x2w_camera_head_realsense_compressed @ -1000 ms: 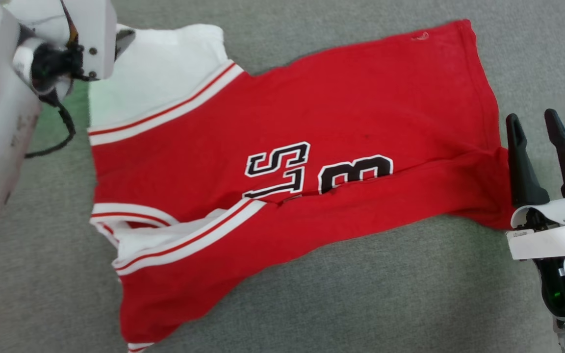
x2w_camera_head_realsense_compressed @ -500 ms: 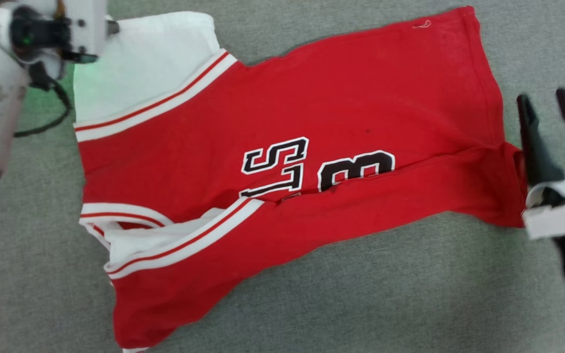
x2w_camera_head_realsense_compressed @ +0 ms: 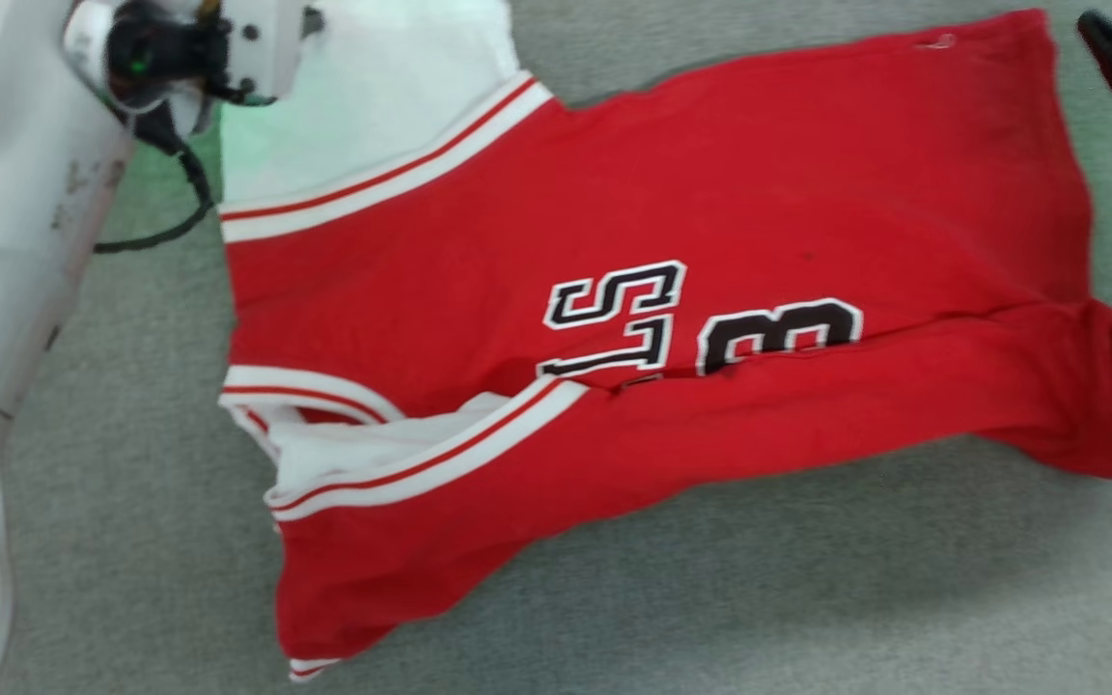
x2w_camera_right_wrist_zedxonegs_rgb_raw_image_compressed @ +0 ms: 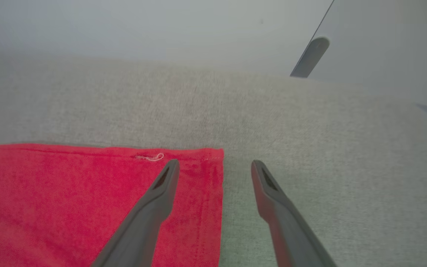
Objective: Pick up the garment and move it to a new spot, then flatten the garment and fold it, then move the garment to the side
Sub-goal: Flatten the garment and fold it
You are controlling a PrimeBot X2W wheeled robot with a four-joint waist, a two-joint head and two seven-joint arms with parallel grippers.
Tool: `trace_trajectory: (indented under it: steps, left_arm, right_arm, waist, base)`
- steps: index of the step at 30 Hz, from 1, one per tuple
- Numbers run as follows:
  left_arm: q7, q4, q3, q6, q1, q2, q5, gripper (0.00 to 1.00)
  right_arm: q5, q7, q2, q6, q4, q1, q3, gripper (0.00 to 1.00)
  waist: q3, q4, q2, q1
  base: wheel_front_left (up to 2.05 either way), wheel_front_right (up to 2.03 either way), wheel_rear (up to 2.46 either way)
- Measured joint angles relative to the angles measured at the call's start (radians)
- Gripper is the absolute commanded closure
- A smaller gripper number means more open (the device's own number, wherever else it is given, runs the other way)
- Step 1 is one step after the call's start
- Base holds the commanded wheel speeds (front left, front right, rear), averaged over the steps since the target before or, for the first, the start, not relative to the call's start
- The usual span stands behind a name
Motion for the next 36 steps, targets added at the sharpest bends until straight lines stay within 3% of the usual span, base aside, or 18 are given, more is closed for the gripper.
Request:
trace_trajectory:
  steps: [3, 7, 11, 17, 19, 20, 21, 29, 36]
  left_arm:
    - [-0.016, -0.015, -0.016, 0.000, -0.008, -0.012, -0.006, 1.00]
    - [-0.030, -0.028, -0.031, 0.000, -0.013, -0.029, -0.025, 1.00]
    - [-0.040, -0.039, -0.049, -0.001, -0.021, -0.035, -0.043, 1.00]
    - [-0.052, -0.048, -0.071, -0.002, -0.033, -0.044, -0.068, 1.00]
    - [-0.059, -0.050, -0.079, -0.002, -0.033, -0.047, -0.075, 1.00]
    - [-0.063, -0.051, -0.081, -0.002, -0.033, -0.050, -0.081, 1.00]
    - [-0.071, -0.054, -0.082, -0.002, -0.029, -0.052, -0.091, 1.00]
    - [-0.188, -0.146, -0.098, -0.002, 0.056, -0.036, -0.164, 1.00]
    - [-0.340, -0.332, -0.133, -0.002, 0.146, 0.063, -0.191, 1.00]
  right_arm:
    - [0.062, 0.155, -0.008, 0.000, 0.085, -0.081, 0.039, 0.00]
    - [0.063, 0.264, -0.035, 0.000, 0.193, -0.184, 0.081, 0.00]
    - [0.095, 0.379, -0.021, 0.000, 0.287, -0.221, 0.149, 0.00]
    - [0.148, 0.407, -0.035, 0.000, 0.354, -0.277, 0.193, 0.00]
    - [0.167, 0.407, -0.042, 0.000, 0.363, -0.280, 0.208, 0.55]
    - [0.180, 0.392, -0.045, 0.000, 0.370, -0.280, 0.212, 0.72]
    - [0.185, 0.370, -0.048, 0.000, 0.376, -0.279, 0.215, 1.00]
    - [0.224, 0.185, -0.074, 0.000, 0.383, -0.219, 0.259, 1.00]
    - [0.267, 0.037, -0.178, 0.000, 0.243, -0.083, 0.334, 1.00]
  waist:
    - [0.010, 0.025, 0.0000, 0.0001]
    - [0.020, 0.057, 0.0000, 0.0000]
    - [0.029, 0.083, 0.0000, 0.0000]
    - [0.043, 0.104, 0.0000, 0.0000]
    - [0.043, 0.107, 0.0000, 0.0000]
    - [0.041, 0.108, 0.0000, 0.0000]
    - [0.038, 0.109, 0.0000, 0.0000]
    - [-0.020, 0.125, 0.0000, 0.0000]
    - [-0.109, 0.151, 0.0000, 0.0000]
  base:
    - [0.00, 0.00, 0.00]
    - [0.00, 0.00, 0.00]
    - [0.00, 0.00, 0.00]
    - [0.00, 0.00, 0.00]
    - [0.00, 0.00, 0.00]
    - [0.00, 0.00, 0.00]
    - [0.00, 0.00, 0.00]
    - [0.00, 0.00, 0.00]
    - [0.00, 0.00, 0.00]
